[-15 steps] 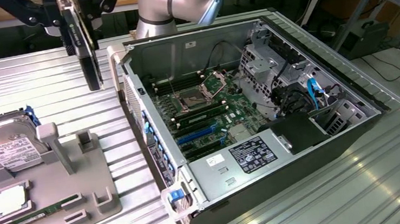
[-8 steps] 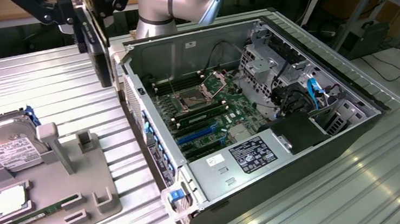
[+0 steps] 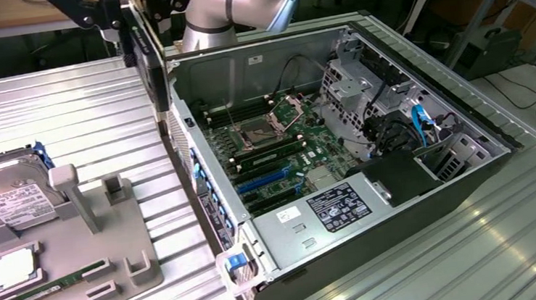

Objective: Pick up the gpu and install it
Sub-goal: 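Pick up the gpu and move the gpu toward the slot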

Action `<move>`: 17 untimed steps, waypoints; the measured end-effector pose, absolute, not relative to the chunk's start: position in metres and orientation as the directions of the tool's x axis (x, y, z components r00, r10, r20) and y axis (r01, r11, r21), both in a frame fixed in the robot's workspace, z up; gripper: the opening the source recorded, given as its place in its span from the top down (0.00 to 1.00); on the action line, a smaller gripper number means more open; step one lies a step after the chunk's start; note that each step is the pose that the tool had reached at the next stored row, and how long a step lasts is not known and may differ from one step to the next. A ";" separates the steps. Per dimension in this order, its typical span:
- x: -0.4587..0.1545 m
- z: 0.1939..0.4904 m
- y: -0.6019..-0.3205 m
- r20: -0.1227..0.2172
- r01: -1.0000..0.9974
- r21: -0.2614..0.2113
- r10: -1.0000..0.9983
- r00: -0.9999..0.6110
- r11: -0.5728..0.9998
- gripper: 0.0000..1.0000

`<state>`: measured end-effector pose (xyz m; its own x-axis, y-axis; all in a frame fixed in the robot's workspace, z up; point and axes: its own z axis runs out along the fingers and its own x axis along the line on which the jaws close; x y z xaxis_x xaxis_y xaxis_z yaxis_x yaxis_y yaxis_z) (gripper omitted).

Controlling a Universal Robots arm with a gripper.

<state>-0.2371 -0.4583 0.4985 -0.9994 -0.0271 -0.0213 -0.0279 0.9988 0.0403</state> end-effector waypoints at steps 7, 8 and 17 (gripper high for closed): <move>-0.220 0.498 -0.458 -0.021 -0.028 0.040 -0.027 -0.999 0.999 0.72; -0.218 0.498 -0.458 -0.021 -0.028 0.040 -0.027 -0.999 0.999 0.72; -0.192 0.497 -0.458 -0.021 -0.028 0.040 -0.027 -0.999 0.999 0.72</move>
